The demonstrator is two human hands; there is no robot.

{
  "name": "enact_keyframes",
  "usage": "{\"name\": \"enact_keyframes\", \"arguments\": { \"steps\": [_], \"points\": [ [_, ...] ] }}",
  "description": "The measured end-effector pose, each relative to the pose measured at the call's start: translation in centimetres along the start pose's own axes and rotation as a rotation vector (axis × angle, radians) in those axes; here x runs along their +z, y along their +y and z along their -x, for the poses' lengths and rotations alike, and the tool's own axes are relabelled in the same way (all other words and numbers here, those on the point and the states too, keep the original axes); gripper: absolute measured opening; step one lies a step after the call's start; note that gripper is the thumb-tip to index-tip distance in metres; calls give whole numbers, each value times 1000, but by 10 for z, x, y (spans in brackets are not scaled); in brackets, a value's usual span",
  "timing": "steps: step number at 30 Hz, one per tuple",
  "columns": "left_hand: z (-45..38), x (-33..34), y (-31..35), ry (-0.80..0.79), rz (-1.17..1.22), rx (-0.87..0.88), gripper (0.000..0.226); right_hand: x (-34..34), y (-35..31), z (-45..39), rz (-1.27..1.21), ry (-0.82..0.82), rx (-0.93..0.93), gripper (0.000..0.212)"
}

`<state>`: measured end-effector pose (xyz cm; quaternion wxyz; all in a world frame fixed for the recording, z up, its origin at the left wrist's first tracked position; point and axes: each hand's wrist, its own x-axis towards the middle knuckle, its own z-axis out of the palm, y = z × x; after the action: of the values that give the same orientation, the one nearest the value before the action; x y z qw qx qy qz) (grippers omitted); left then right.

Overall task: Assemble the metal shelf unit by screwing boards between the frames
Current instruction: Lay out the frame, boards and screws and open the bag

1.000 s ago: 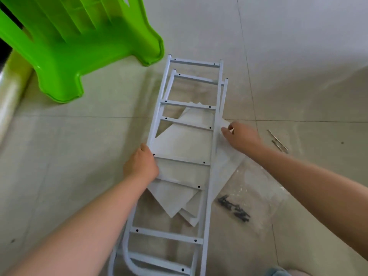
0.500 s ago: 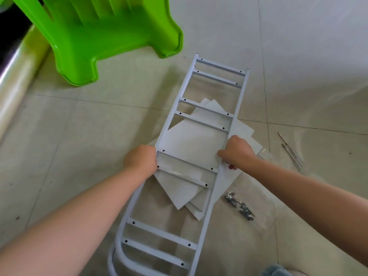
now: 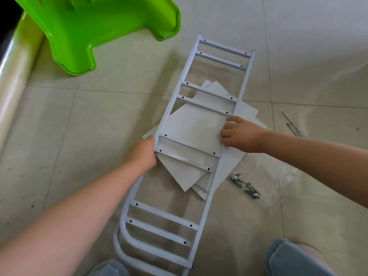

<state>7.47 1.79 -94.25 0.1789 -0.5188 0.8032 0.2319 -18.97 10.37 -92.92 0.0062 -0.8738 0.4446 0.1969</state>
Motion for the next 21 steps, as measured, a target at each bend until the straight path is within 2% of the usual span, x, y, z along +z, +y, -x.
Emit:
{"name": "enact_keyframes", "arguments": {
  "steps": [3,5,7,9,11,14,17,19,21],
  "points": [
    [-8,-10,0,76,-58,-30,25,3,1,-6,46,42,-110,13],
    [-18,-21,-2,104,-53,-41,23,4,1,-9,16,-15,-124,23],
    [-31,-35,-2,124,31,-68,23,-5,4,-14,-13,-61,-114,24],
    [-46,-51,1,131,108,-92,22,-18,7,-22,0,-164,-70,18],
    [-58,-67,6,126,123,-108,18,-27,14,-30,-23,-237,18,27],
    [-69,-83,20,170,124,-100,22,-44,34,-40,-41,-289,143,28],
    [-70,-83,41,256,101,34,26,-58,61,-39,-53,-337,259,27],
    [-68,-77,55,395,90,246,35,-56,79,-32,-40,-352,318,27],
    [-65,-72,68,452,-18,449,42,-53,94,-23,-43,-355,370,28]
  ]
}}
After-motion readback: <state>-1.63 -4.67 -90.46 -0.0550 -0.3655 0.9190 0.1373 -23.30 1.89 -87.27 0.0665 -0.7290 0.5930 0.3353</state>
